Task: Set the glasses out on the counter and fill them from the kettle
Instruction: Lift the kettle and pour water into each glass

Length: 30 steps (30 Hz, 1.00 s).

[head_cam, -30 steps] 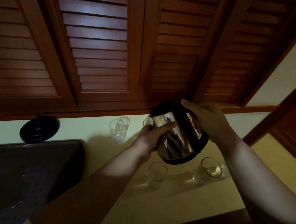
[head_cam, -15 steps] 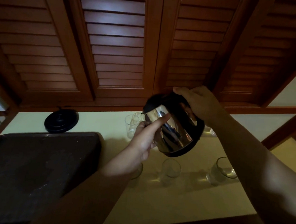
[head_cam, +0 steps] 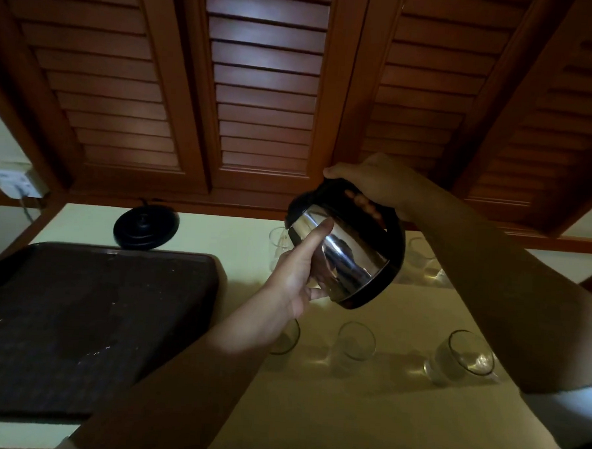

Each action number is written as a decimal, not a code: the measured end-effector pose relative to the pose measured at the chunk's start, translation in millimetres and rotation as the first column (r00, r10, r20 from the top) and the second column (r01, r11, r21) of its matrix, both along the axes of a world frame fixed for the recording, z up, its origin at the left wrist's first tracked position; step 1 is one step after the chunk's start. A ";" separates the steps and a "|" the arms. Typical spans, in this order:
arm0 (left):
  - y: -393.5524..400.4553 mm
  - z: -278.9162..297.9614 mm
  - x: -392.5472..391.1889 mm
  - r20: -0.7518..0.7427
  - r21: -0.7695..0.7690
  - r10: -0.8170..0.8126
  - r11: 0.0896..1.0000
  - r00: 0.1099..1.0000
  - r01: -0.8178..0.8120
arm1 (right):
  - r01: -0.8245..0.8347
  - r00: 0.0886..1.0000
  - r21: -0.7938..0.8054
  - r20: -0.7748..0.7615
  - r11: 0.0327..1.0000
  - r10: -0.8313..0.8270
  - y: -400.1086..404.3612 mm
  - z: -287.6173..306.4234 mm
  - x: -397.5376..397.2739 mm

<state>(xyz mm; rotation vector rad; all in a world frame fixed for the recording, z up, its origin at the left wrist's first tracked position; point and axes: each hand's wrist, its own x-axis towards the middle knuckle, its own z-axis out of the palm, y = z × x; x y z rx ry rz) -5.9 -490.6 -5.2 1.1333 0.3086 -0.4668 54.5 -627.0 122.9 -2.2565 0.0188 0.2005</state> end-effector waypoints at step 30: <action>-10.4 4.5 5.3 -0.045 -0.098 0.040 0.994 0.998 -0.044 | -0.051 0.997 -0.156 -0.064 0.986 0.042 14.9 16.2 20.7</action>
